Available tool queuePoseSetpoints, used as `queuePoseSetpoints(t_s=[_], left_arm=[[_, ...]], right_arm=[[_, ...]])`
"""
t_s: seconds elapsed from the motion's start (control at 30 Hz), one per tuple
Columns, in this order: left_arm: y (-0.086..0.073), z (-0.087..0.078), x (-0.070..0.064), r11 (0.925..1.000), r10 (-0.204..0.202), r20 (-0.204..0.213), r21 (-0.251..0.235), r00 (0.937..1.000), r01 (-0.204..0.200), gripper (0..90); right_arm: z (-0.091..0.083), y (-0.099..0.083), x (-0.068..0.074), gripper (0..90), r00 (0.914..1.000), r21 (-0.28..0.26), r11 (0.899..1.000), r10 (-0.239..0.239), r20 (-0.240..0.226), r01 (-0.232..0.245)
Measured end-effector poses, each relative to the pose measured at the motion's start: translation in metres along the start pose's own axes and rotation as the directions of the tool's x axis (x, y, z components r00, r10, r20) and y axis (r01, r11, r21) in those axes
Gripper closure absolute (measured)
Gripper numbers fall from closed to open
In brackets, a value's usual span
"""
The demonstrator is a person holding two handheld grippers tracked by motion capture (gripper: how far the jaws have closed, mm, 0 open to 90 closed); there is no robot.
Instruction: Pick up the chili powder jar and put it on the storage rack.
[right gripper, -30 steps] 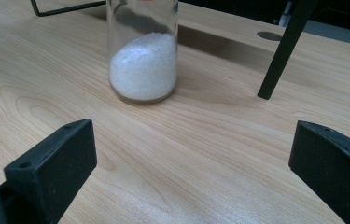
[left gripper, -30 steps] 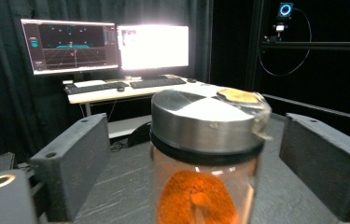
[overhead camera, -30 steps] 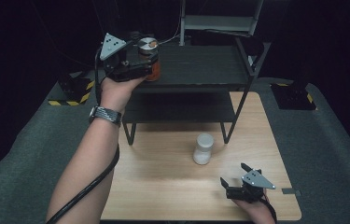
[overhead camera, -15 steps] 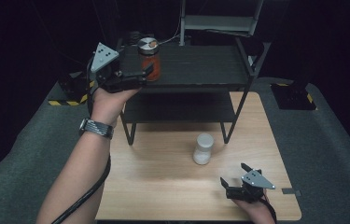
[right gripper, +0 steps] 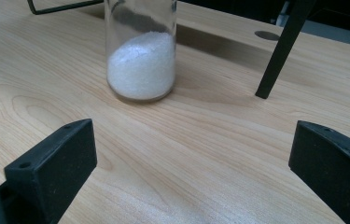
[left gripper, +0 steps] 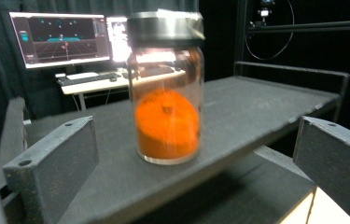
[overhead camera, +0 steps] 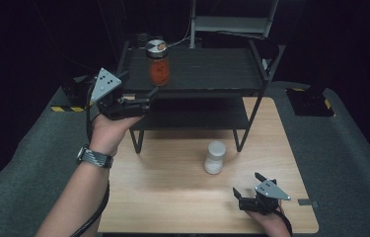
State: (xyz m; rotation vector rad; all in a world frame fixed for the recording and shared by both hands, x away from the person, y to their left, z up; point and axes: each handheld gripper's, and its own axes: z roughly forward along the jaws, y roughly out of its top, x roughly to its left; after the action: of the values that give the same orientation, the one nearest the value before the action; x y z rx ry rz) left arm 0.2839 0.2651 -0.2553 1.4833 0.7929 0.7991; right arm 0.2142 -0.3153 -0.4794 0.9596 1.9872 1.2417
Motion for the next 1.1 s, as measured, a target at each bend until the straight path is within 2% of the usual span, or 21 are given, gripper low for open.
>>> queuePoseSetpoints(t_s=[0.1, 0.5, 0.63, 0.8, 1.1], left_arm=[[-0.009, -0.006, -0.002, 0.9999, -0.006, 0.008, 0.012, 1.0000, 0.006, 0.3], [-0.055, -0.021, -0.017, 0.9987, 0.030, 0.021, 0.040, 0.9993, -0.031, 0.3], [-0.073, -0.025, -0.022, 0.9986, 0.028, 0.033, 0.043, 0.9991, -0.030, 0.4], [-0.096, -0.031, -0.027, 0.9990, -0.006, 0.056, 0.044, 0.9984, 0.003, 0.3], [-0.132, -0.039, -0.041, 0.9972, 0.000, 0.064, 0.074, 0.9979, -0.005, 0.3]], right_arm=[[0.000, 0.000, 0.000, 0.1, 1.0000, 0.001, 1.000, -0.002, 0.000, 0.002], [0.000, 0.000, 0.000, 0.1, 1.0000, 0.000, 1.000, -0.002, -0.001, 0.002], [0.000, 0.000, 0.000, 0.1, 1.0000, 0.000, 1.000, -0.003, -0.001, 0.003], [0.000, 0.000, 0.000, 0.1, 1.0000, -0.001, 1.000, -0.004, 0.000, 0.004], [0.000, 0.000, 0.000, 0.1, 1.0000, -0.002, 1.000, -0.004, 0.000, 0.004]])
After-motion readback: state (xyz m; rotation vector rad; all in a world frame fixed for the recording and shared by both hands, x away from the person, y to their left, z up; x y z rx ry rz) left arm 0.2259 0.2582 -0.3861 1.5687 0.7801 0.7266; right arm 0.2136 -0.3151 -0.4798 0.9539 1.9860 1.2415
